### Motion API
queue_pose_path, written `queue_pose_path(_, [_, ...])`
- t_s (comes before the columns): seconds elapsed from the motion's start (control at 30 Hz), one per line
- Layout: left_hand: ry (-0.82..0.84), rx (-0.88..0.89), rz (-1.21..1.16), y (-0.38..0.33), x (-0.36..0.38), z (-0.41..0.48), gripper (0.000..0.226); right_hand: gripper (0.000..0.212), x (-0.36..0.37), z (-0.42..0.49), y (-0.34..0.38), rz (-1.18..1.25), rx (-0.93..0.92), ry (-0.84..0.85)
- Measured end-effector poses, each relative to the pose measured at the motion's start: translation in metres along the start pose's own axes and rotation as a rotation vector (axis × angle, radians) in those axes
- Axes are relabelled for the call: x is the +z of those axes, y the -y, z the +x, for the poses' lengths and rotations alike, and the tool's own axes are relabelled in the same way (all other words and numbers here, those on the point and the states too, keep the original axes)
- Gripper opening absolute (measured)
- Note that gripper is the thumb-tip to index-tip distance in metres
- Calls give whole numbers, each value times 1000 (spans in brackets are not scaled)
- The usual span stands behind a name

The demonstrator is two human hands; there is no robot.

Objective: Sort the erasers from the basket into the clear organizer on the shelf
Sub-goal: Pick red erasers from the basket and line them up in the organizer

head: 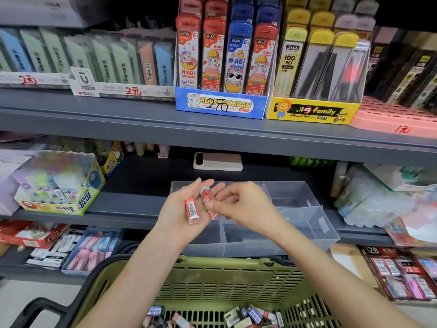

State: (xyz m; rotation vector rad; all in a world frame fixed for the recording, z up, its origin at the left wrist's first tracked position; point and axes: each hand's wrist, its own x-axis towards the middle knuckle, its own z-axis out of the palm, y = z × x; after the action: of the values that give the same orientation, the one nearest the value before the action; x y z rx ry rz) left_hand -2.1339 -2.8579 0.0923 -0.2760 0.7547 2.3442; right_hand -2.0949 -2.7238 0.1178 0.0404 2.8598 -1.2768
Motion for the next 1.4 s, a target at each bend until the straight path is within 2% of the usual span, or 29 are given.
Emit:
queue_pose_path(0.13, [49,11,62,9,10,4,40,10,-14,3,-10,257,116,61])
queue_pose_path(0.2, [49,41,151,10,11,8,45,12,-34,7,-24,312,189,-3])
queue_pose_path(0.3, [-22,104,274,8,7,11,49,27,-58,22,-50,83,303,-151])
queue_pose_path(0.4, [-40,123,327,9,0,11,33,41,-60,42,-61,-333,483,-39])
queue_pose_path(0.5, [-58,103,361,12,-1,8,23,36,-45,57,-59,-631,524,21])
queue_pose_path(0.6, [-56,77,317,11,-2,8,35,23,-27,60,-56,-769,483,15])
queue_pose_path(0.7, [-87,16,226,8,-3,10,46,23,-17,59,-55,-833,484,3])
queue_pose_path(0.83, [-82,-52,122,6,-5,11,44,9,-13,56,-55,-864,426,7])
queue_pose_path(0.87, [-82,-61,107,7,-6,10,43,4,-14,55,-55,-853,410,21])
queue_pose_path(0.97, [-84,-68,60,7,-4,9,37,13,-20,51,-55,-730,388,17])
queue_pose_path(1.13, [-122,-46,116,11,7,13,33,27,-34,20,-55,-273,172,-205])
queue_pose_path(1.27, [-154,-22,225,24,27,26,34,35,-45,-6,-63,-17,164,-229])
queue_pose_path(1.4, [-199,-68,291,33,47,44,21,31,-55,-20,-85,60,213,-283])
